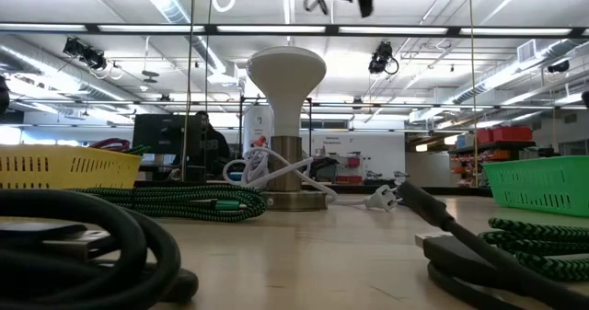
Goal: Pick & Place USB Port
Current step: Put the black charger cable into the green bin
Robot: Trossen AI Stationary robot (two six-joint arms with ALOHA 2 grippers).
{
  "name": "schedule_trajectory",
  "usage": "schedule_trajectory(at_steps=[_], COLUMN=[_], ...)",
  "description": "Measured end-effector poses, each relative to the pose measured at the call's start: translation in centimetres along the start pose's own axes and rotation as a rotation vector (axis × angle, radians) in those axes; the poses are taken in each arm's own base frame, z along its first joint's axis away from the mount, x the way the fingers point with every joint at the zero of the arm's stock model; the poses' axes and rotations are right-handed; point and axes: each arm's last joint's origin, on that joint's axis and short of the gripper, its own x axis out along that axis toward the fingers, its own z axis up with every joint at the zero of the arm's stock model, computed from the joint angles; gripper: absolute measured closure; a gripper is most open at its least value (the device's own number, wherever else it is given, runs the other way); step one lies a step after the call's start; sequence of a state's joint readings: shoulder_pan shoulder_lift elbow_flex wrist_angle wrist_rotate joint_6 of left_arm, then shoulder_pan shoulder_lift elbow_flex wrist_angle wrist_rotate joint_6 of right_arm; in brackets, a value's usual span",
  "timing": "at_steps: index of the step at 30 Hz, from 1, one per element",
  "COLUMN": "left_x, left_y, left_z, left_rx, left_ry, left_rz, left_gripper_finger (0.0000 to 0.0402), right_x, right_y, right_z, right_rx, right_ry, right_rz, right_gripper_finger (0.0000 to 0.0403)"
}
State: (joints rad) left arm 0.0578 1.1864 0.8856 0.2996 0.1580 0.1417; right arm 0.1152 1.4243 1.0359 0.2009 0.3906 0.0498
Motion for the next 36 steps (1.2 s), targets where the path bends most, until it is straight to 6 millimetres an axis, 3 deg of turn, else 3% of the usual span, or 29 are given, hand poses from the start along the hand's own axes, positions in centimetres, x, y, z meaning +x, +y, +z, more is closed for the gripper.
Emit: schedule_trajectory(at_steps=[12, 22, 28, 36], left_x=[-4.7, -5.6, -5.7, -5.8], left_y=[-0.4, -0.3, -0.3, -0.4], left_z=[0.1, -0.5, -0.7, -1.0], left_rx=[-0.012, 0.014, 0.021, 0.019], left_ry=[0.252, 0.368, 0.391, 0.424], left_rz=[0.071, 0.173, 0.175, 0.169], left_gripper_finger=[0.0244, 0.0246, 0.0246, 0.0246], right_x=[-7.7, -13.7, -15.2, -16.3], right_y=[0.4, 1.8, 2.3, 1.1], right_z=[-2.8, -7.0, -10.0, -14.3], right_rx=[0.177, 0.463, 0.614, 0.714], right_ry=[0.380, 0.515, 0.541, 0.719], right_rz=[-0.354, -0.637, -0.704, -0.871], right_gripper_finger=[0.0393, 0.0394, 0.0394, 0.0394])
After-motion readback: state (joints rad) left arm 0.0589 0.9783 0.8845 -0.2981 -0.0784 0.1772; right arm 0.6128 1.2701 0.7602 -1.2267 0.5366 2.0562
